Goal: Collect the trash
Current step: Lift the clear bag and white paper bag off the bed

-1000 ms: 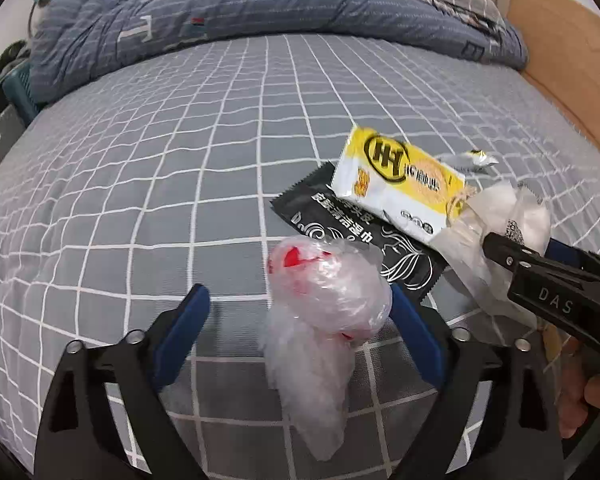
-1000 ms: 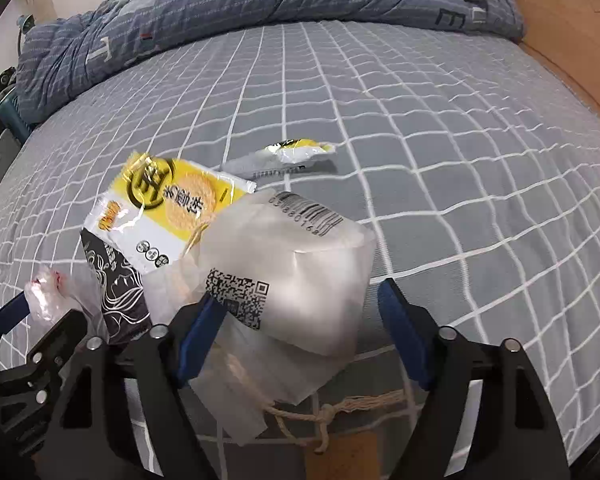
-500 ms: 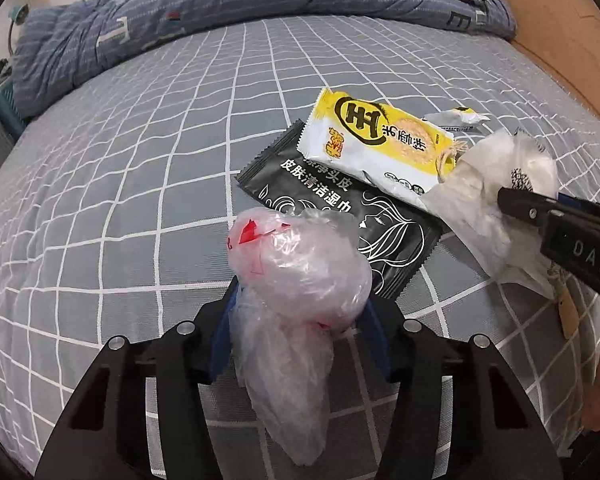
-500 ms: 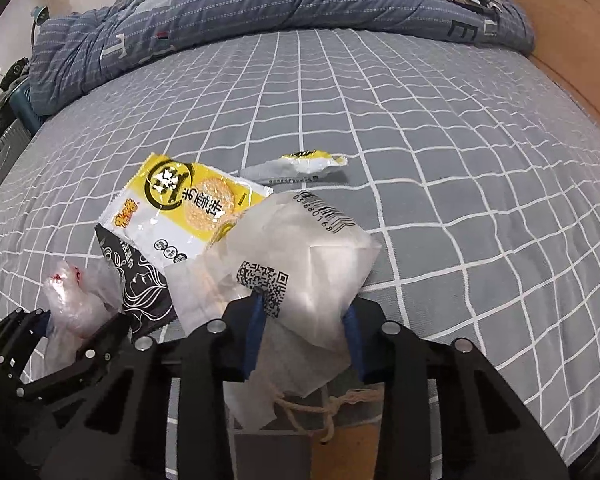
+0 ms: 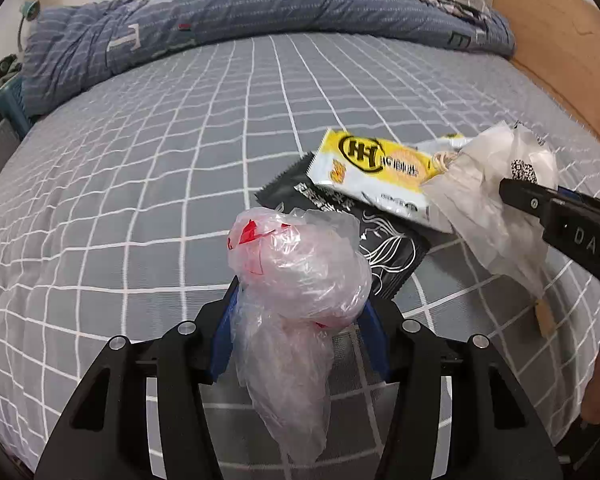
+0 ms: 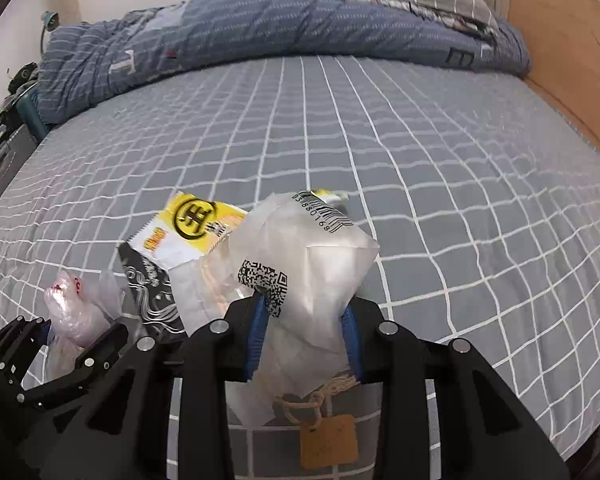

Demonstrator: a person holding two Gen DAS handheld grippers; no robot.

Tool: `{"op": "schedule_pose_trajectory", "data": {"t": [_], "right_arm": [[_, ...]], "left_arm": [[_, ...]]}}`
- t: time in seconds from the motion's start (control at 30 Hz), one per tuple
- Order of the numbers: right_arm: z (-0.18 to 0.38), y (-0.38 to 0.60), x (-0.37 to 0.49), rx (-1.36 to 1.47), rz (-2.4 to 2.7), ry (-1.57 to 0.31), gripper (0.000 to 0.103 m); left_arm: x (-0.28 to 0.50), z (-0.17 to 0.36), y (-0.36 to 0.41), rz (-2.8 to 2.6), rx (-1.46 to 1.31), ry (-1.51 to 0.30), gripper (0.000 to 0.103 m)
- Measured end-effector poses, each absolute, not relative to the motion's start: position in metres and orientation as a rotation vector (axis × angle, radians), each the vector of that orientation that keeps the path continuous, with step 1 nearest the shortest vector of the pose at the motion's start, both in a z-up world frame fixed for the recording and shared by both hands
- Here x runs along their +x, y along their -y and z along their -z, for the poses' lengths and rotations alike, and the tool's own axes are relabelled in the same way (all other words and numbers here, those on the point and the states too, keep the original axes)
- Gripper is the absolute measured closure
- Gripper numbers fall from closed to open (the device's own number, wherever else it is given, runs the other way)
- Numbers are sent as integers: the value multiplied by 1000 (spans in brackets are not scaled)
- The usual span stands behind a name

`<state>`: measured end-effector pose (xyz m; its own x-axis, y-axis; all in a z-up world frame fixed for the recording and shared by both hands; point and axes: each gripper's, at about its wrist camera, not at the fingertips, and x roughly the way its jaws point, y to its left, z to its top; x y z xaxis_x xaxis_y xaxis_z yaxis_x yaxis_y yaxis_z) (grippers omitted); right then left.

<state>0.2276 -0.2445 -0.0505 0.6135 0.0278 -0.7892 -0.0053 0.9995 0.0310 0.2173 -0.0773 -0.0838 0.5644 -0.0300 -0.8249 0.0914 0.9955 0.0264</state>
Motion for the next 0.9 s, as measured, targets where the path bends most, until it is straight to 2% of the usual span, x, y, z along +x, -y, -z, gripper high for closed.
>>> {"op": "schedule_pose_trajectory", "data": {"t": [0.3, 0.9], "right_arm": [[25, 224, 208, -12, -49, -846, 71], [8, 166, 149, -41, -131, -807, 71]], "left_arm": [[200, 60, 64, 77, 19, -931, 50], [136, 36, 25, 47, 7, -865, 50]]}}
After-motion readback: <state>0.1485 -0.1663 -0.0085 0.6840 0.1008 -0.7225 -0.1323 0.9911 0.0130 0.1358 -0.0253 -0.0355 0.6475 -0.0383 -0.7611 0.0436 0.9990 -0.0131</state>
